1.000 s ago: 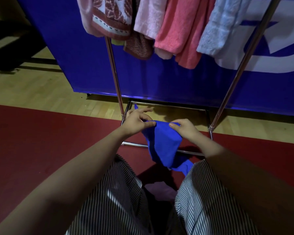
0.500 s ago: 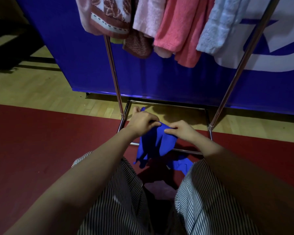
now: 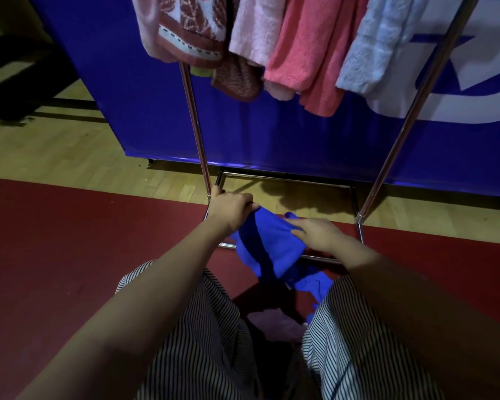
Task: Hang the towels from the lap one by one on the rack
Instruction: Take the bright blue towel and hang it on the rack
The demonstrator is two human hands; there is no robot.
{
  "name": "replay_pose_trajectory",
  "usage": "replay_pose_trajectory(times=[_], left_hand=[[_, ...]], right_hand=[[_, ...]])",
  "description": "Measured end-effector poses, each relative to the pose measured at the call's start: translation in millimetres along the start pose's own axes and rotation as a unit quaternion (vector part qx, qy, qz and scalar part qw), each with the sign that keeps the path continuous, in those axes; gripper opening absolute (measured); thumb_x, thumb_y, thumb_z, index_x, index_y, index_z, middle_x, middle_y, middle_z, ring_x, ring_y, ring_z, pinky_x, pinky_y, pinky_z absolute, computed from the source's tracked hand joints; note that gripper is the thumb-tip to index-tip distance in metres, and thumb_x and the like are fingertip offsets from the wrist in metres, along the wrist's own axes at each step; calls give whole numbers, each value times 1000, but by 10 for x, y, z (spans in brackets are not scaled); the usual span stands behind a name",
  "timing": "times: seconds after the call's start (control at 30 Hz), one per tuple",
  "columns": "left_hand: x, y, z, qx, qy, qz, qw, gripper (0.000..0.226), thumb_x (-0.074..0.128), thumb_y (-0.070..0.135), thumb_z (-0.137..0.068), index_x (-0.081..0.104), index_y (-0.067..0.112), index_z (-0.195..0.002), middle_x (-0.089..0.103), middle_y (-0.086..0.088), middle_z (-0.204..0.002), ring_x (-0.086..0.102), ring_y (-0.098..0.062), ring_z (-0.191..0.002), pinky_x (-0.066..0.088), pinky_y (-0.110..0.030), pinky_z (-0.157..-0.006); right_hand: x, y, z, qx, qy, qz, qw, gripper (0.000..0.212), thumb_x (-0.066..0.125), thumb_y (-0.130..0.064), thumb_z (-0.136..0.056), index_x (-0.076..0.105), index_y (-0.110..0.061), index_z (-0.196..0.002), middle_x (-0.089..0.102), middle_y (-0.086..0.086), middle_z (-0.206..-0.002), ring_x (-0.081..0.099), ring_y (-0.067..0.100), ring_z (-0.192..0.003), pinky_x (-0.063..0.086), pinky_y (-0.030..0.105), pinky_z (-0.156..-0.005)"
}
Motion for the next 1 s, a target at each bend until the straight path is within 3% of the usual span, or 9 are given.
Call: replay_pose_trajectory(times=[0.1,0.17,0.27,0.4,0.53,0.67,0.77,0.87,1.0], left_hand=[[-17,-56,-8,14,-47,30,998,38,41,49,-94,62,17,-95,63,0,-87,59,-21,-86,41,-33,-75],[-23,-131,-14,18,-87,39,995,36,47,48,-92,61,15,-88,56,0,-81,57,-21,-83,38,-29,-63],[-13,-231,-3,33,-121,85,988,29,51,36,-93,63,10,-91,59,-5,-89,55,-23,-93,35,-32,-76],[-36,-331,36,-6,-98,133,986,33,48,38,-94,64,9,-88,59,-4,-92,46,-14,-91,23,-33,-80],[-22,-489,27,-78,-30,141,986,36,44,46,-94,68,18,-94,59,4,-86,48,-15,-88,25,-39,-95],[-3,-496,31,-103,-13,253,962,30,48,37,-95,60,12,-82,53,3,-69,51,-18,-70,35,-25,-53],[26,-386,35,-109,-19,276,955,28,46,29,-97,58,8,-83,53,0,-70,46,-18,-68,29,-28,-52],[38,-230,-3,-101,-18,306,947,28,46,20,-97,64,-2,-97,64,-18,-90,56,-29,-81,33,-26,-64],[68,88,-9,-54,-22,329,942,24,51,14,-94,68,-2,-96,68,-21,-96,58,-27,-82,37,-27,-67]], right_hand=[[-11,86,43,57,-48,19,997,36,40,-41,-97,45,-24,-66,52,-1,-77,52,24,-92,30,31,-77],[-26,177,41,76,-39,36,996,31,43,-45,-94,58,-23,-79,55,1,-96,50,24,-107,32,36,-89],[-39,284,40,57,-6,40,998,32,49,-45,-91,69,-23,-103,38,-2,-143,26,23,-133,22,40,-107],[3,372,55,28,-4,-55,998,30,52,-45,-90,70,-24,-102,49,-6,-138,24,18,-137,13,38,-108],[-31,431,103,46,8,-120,992,32,57,-42,-88,56,-25,-62,55,-3,-70,51,9,-75,31,27,-77],[-40,426,107,72,22,-204,976,44,60,-32,-89,43,-19,-51,38,-3,-52,36,10,-51,25,26,-52],[-50,390,63,117,40,-279,952,49,58,-30,-91,38,-16,-48,34,2,-48,32,14,-45,23,25,-44],[-23,258,31,163,9,-434,886,34,54,-24,-94,56,-7,-65,49,8,-53,46,7,-32,38,13,-38],[-5,44,-70,212,-7,-583,784,36,52,-21,-95,53,5,-119,65,21,-108,64,17,-66,55,26,-55]])
Point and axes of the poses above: each hand's wrist, its own z-axis away from the middle knuckle, its own x-axis out of the palm, y = z × x, the point moved 2 cm from there along -z, towards the middle knuckle
